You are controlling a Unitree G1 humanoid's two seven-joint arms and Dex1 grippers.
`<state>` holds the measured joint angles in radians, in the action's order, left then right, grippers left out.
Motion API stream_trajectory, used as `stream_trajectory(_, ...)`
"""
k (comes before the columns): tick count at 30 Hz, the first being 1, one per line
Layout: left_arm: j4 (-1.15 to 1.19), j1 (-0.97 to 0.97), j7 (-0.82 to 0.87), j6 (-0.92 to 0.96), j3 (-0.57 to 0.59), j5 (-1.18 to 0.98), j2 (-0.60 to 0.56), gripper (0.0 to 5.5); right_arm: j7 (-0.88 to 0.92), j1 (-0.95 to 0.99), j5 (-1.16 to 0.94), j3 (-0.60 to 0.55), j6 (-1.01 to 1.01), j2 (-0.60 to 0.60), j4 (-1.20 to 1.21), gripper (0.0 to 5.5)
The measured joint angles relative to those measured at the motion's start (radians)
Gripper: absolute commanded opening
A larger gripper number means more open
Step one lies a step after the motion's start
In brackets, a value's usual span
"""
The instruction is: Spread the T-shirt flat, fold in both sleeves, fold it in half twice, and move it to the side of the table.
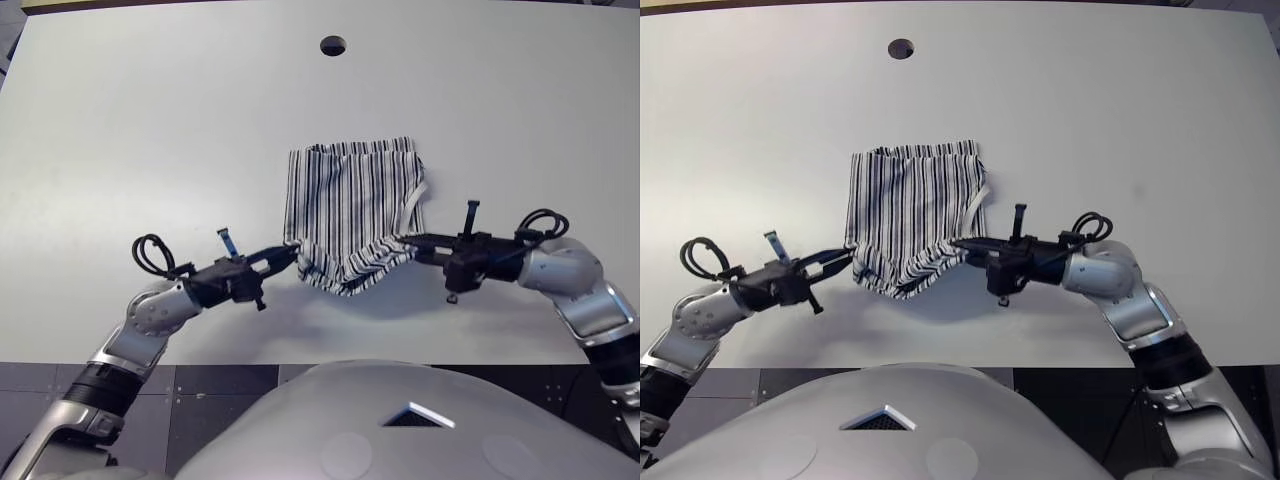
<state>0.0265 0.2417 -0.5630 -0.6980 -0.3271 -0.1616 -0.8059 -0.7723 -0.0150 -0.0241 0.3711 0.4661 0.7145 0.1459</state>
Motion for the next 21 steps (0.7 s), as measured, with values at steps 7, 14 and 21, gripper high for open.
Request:
stream_trajectory(7, -0.077, -0.116, 0.0, 0.362, 0.07, -0.128, 0.112, 0.1, 0.093, 0.142, -0.018, -0.066, -0.215, -0.165, -0.182, 0.11)
stream_trajectory(14, 0.165, -0.266, 0.012, 0.463, 0.093, -0.004, 0.224, 0.1, 0.184, 0.263, 0.067, -0.082, -0.252, -0.278, -0.414, 0.11)
stream_trajectory(21, 0.402, -0.381, 0.042, 0.436, 0.113, 0.082, 0.33, 0.1, 0.242, 0.344, 0.141, -0.077, -0.207, -0.358, -0.61, 0.11)
